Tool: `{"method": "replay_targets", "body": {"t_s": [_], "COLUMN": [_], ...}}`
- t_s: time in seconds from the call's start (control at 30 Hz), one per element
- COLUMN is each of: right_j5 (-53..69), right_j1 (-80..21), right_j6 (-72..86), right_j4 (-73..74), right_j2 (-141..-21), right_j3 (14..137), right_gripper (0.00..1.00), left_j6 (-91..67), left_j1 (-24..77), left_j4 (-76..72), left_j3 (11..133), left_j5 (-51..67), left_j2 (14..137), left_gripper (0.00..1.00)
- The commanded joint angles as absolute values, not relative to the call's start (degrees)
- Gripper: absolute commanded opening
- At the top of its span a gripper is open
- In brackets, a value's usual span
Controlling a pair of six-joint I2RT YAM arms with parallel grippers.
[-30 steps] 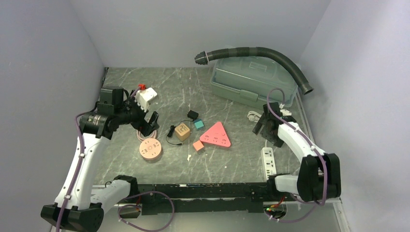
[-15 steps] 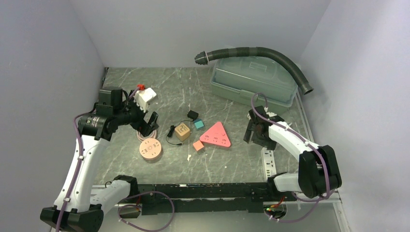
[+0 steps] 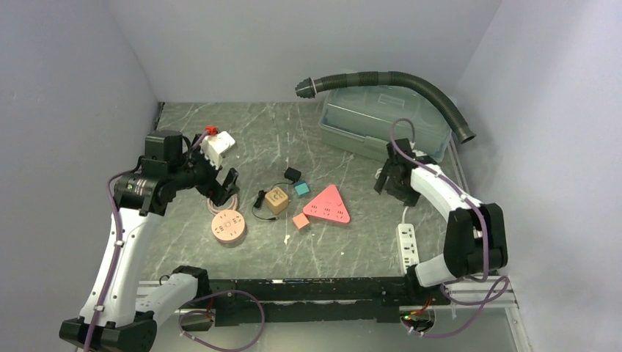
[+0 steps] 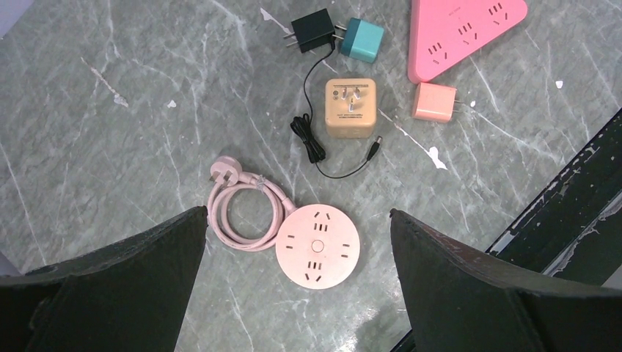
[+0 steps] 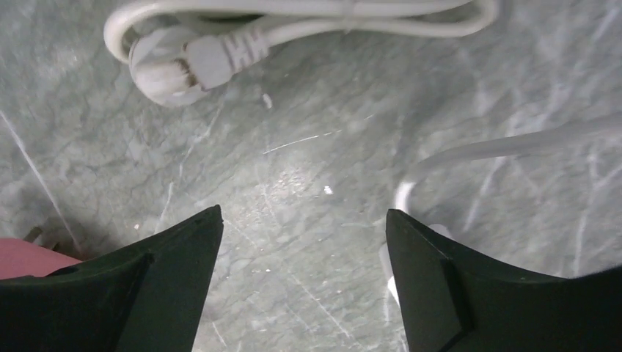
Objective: Insert the plug
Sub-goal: Move the socket to the center of the board.
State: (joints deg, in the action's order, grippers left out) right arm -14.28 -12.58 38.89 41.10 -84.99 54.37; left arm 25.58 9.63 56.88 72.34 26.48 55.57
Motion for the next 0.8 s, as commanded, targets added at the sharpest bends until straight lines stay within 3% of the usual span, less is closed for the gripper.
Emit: {"method": "replay_targets", "body": {"t_s": [0.0,0.43,0.57,0.63,0.7,0.77], "right_j5": [-16.28,-18.53,-19.04,-18.89,-18.57,-18.12], "right_j1": [-10.10,-6.08,-5.93,-6.12,-6.52,-7.07], "right_j6": [34.98,32.64,33.88,34.67,35.58,36.88], "right_j4": [44.39,40.72,38.60,36.62,34.36,33.03], "right_j2": [-79.34,-80.92,-83.31,-84.41,-84.72,-84.96], "right_j3": [55.92,48.30,49.43,49.82,49.76,50.22], "right_gripper": [0.89,0.91,0.85,0.70,0.37,0.14], "left_j6": [24.48,25.13,25.07,25.05,25.05,25.32], "left_j1": [9.84,9.84,9.84,9.84,9.84,9.84], "left_j4": [56.26,58.21,58.53,58.54,58.65,58.87], "left_j3": [72.99,74.33,74.94,75.03,75.12,75.04], "left_j5": [26.83,26.89,26.55,26.39,26.24,26.03], "left_j2": [54.13,53.72,53.70,53.79,53.92,53.90], "left_gripper": [1.00,1.00,1.00,1.00,1.00,1.00]}}
